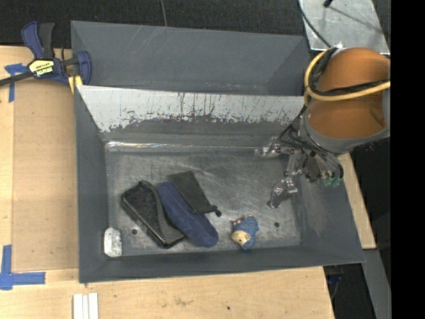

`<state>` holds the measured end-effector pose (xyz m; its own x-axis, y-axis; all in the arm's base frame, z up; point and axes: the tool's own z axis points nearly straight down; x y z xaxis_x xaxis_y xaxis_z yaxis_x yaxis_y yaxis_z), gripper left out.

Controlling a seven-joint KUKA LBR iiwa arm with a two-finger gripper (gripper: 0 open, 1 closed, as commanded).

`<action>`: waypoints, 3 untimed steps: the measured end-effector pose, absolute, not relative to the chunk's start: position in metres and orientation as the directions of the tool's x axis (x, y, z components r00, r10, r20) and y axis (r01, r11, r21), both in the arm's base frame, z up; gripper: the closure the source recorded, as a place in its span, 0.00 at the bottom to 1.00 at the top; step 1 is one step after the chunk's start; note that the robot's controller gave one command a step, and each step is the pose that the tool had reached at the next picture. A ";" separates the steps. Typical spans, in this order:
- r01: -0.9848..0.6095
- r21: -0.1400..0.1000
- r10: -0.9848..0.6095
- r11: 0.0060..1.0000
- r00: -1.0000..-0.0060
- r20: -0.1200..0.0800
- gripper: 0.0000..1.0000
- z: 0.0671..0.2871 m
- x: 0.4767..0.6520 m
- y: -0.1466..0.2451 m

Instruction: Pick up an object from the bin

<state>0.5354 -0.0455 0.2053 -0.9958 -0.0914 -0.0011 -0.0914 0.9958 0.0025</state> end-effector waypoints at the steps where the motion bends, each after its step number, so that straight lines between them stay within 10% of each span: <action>1: -0.183 0.003 -0.183 0.983 -0.983 0.004 0.00 0.162 0.484 0.007; 2: -0.336 0.008 -0.336 0.942 -0.942 0.003 0.00 0.083 0.515 -0.012; 3: -0.339 0.013 -0.340 0.941 -0.940 0.039 1.00 0.082 0.507 -0.016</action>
Offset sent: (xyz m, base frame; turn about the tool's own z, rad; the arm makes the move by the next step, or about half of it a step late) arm -0.0500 0.0501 -0.0419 -0.0877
